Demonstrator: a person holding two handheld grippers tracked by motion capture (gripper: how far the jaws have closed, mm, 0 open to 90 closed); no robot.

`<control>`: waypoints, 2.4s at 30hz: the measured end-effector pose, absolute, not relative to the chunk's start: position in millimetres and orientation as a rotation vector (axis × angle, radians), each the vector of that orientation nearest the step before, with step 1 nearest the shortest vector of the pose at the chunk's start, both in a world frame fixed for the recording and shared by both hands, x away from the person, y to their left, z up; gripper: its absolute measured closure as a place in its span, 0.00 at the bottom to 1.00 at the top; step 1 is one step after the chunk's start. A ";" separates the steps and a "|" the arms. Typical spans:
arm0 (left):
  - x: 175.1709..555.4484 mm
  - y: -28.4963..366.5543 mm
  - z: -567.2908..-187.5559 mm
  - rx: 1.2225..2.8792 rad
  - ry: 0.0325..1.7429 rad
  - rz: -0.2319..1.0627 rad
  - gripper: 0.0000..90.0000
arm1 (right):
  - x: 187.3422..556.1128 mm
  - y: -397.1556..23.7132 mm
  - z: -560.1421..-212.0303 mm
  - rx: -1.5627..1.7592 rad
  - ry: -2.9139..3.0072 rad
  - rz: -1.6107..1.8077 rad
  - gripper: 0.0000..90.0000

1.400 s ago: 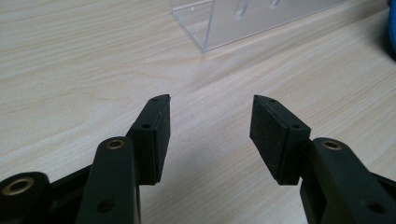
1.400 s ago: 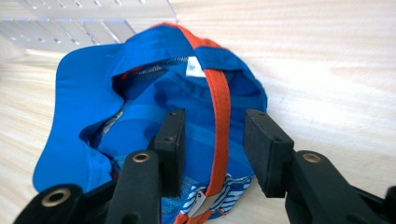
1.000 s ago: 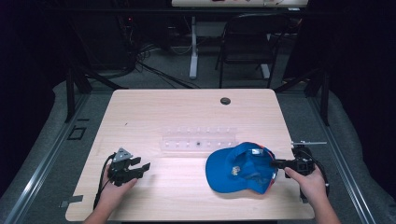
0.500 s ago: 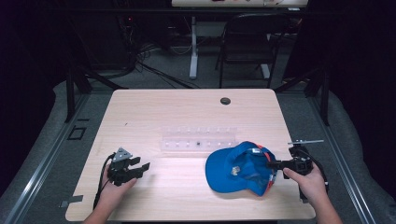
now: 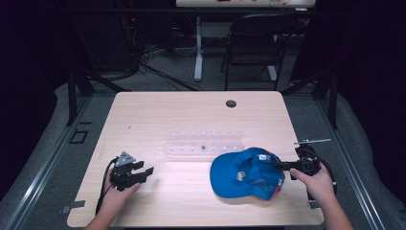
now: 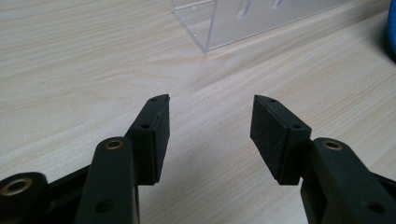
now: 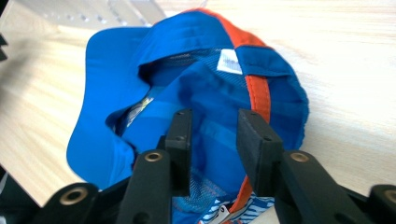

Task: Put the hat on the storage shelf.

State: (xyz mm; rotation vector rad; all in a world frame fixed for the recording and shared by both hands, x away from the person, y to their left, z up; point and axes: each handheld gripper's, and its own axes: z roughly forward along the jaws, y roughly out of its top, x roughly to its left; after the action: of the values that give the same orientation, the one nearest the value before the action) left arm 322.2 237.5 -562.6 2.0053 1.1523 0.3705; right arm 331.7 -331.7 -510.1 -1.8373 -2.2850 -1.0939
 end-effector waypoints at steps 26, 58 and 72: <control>322.4 236.6 -563.2 2.008 1.155 0.372 0.53 | 333.4 -341.1 -523.9 -1.803 -2.192 -1.088 0.75; 322.7 237.1 -563.4 2.005 1.162 0.371 0.53 | 331.5 -326.6 -501.1 -1.784 -2.217 -1.008 0.86; 322.3 236.8 -563.3 2.006 1.159 0.372 0.53 | 331.9 -315.2 -491.7 -1.847 -2.240 -0.916 0.87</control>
State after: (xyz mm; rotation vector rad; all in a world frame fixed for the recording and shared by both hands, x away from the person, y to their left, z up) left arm 322.3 236.8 -563.3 2.0064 1.1595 0.3723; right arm 331.9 -315.2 -491.7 -1.8471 -2.2402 -0.9157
